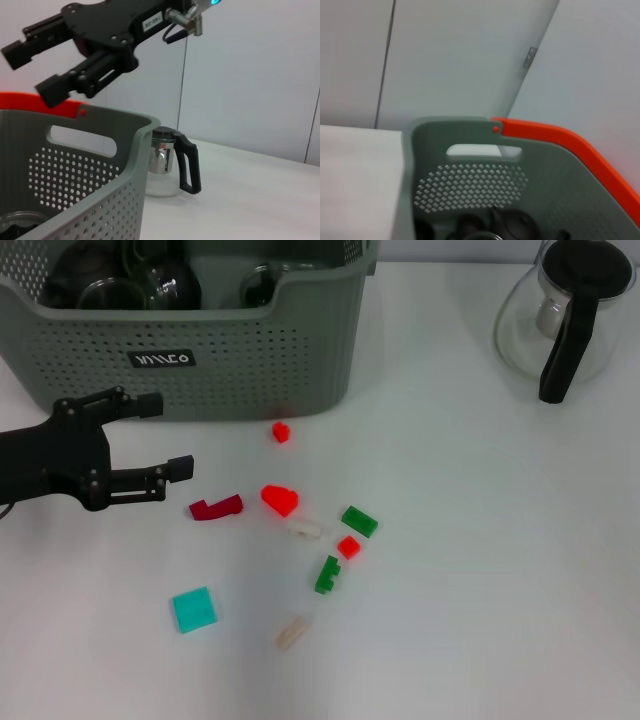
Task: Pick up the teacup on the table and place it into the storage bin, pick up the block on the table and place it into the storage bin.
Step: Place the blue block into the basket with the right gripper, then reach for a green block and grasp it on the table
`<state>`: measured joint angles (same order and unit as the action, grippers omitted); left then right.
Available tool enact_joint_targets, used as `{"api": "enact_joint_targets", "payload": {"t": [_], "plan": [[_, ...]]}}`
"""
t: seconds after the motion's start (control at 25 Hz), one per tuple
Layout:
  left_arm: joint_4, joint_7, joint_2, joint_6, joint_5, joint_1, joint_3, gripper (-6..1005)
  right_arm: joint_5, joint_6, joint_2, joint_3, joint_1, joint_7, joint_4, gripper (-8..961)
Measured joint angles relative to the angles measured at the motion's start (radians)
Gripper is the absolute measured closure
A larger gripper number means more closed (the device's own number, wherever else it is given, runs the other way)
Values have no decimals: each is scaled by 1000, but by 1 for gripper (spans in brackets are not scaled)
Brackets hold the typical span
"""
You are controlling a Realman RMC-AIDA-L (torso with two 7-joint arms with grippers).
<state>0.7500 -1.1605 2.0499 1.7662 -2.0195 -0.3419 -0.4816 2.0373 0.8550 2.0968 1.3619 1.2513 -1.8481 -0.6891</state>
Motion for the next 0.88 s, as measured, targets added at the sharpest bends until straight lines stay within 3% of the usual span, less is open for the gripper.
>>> {"api": "enact_joint_targets", "payload": {"t": [0.04, 0.48, 0.76, 0.88], "plan": [[0, -1, 0, 1, 0, 0, 0, 123, 1, 27, -3, -2, -25, -12, -45, 103], [1, 2, -1, -6, 1, 0, 0, 123, -33, 656, -8, -129, -424, -155, -682, 24], [4, 5, -2, -3, -1, -2, -5, 123, 74, 824, -21, -129, -491, -242, -728, 29], [6, 5, -2, 3, -1, -7, -6, 123, 189, 864, -7, -117, -480, -293, -694, 29]]}}
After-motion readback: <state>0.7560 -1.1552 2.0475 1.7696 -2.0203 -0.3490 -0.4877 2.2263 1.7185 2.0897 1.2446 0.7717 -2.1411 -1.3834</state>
